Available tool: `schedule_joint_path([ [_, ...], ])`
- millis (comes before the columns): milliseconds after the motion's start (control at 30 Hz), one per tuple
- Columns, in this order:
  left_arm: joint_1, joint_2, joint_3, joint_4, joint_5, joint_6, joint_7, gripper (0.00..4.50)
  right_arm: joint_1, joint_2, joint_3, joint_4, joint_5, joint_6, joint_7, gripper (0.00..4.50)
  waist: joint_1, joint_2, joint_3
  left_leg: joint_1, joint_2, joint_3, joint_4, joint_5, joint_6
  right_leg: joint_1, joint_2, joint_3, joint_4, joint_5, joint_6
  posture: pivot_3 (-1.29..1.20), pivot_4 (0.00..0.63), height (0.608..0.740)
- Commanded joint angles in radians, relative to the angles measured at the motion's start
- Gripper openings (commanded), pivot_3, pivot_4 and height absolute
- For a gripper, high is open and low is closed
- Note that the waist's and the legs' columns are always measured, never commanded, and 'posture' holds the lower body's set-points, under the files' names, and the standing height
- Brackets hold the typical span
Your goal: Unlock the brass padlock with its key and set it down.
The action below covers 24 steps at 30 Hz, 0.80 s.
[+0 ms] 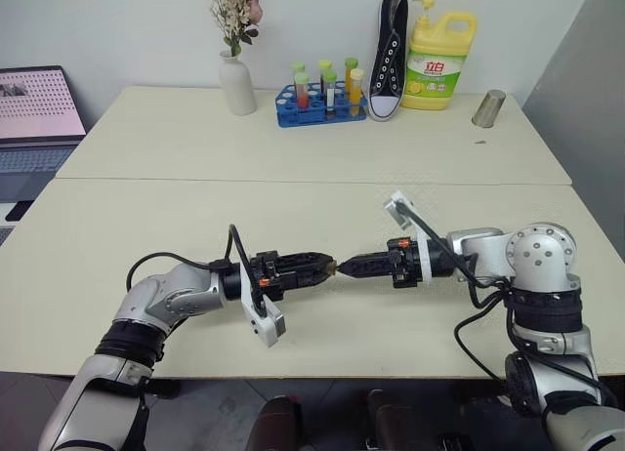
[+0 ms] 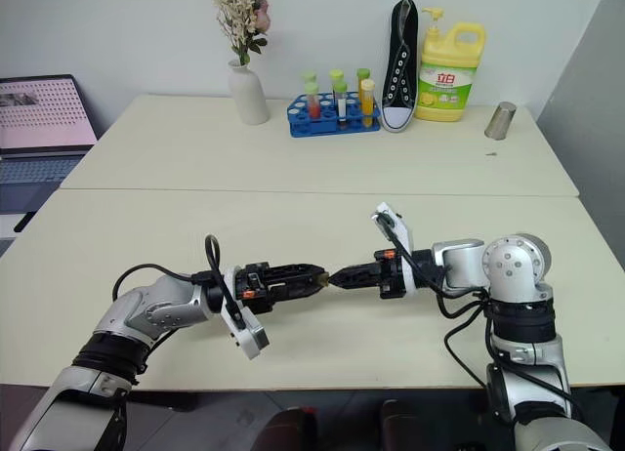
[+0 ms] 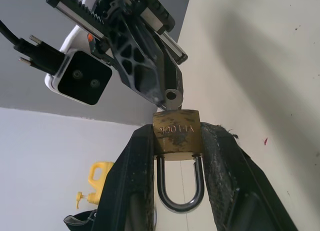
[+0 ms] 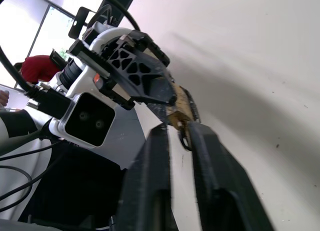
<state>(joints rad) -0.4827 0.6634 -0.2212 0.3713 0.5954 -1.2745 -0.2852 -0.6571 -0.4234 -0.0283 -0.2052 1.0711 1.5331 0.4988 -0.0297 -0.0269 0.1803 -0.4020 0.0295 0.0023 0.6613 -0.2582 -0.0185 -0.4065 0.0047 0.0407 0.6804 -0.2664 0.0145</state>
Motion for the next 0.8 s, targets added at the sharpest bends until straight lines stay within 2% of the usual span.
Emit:
schedule_joint_path([
  [33, 0.001, 0.007, 0.001, -0.027, -0.016, -0.001, 0.019, 0.96, 0.044, -0.11, 0.095, -0.138, -0.11, -0.189, 0.125, 2.07, 0.001, 0.0, 0.0, 0.0, 0.0, 0.0, 0.0, 0.0, 0.0, 0.0, 0.0, 0.0, 0.0, 0.0, 0.0, 0.0, 0.15, 0.74],
  [67, 0.001, 0.008, 0.0, -0.027, -0.016, 0.0, 0.019, 0.96, 0.065, -0.144, 0.128, -0.159, -0.163, -0.264, 0.155, 2.44, 0.001, 0.0, 0.0, 0.0, 0.0, 0.0, 0.0, 0.0, 0.0, 0.0, 0.0, 0.0, 0.0, 0.0, 0.0, 0.0, 0.15, 0.74],
  [133, -0.002, 0.007, -0.004, -0.03, -0.016, 0.006, 0.019, 0.96, 0.104, -0.188, 0.164, -0.178, -0.236, -0.378, 0.202, 2.46, 0.0, 0.0, 0.0, 0.0, 0.0, 0.0, 0.0, 0.0, 0.0, 0.0, 0.0, 0.0, -0.001, -0.001, 0.001, 0.0, 0.15, 0.74],
  [300, -0.014, 0.006, -0.014, -0.035, -0.033, 0.018, 0.01, 0.96, 0.145, -0.15, 0.161, -0.198, -0.273, -0.483, 0.207, 2.46, -0.004, 0.0, 0.0, 0.001, 0.001, 0.001, 0.0, 0.0, 0.0, 0.0, 0.001, 0.0, 0.0, -0.002, 0.004, 0.0, 0.15, 0.74],
  [467, -0.023, 0.008, -0.02, -0.038, -0.042, 0.029, 0.007, 0.96, 0.146, -0.094, 0.163, -0.198, -0.272, -0.494, 0.189, 2.46, -0.001, 0.0, 0.0, 0.001, 0.001, 0.0, 0.0, 0.0, 0.0, 0.0, 0.001, 0.0, 0.0, 0.0, 0.0, 0.0, 0.15, 0.74],
  [800, -0.021, 0.007, -0.026, -0.056, -0.051, 0.05, 0.004, 0.96, 0.145, -0.056, 0.19, -0.189, -0.291, -0.483, 0.182, 2.46, 0.0, 0.0, 0.0, 0.001, 0.0, 0.0, 0.0, 0.0, 0.0, 0.0, 0.0, 0.0, 0.0, 0.0, 0.0, 0.0, 0.15, 0.74],
])
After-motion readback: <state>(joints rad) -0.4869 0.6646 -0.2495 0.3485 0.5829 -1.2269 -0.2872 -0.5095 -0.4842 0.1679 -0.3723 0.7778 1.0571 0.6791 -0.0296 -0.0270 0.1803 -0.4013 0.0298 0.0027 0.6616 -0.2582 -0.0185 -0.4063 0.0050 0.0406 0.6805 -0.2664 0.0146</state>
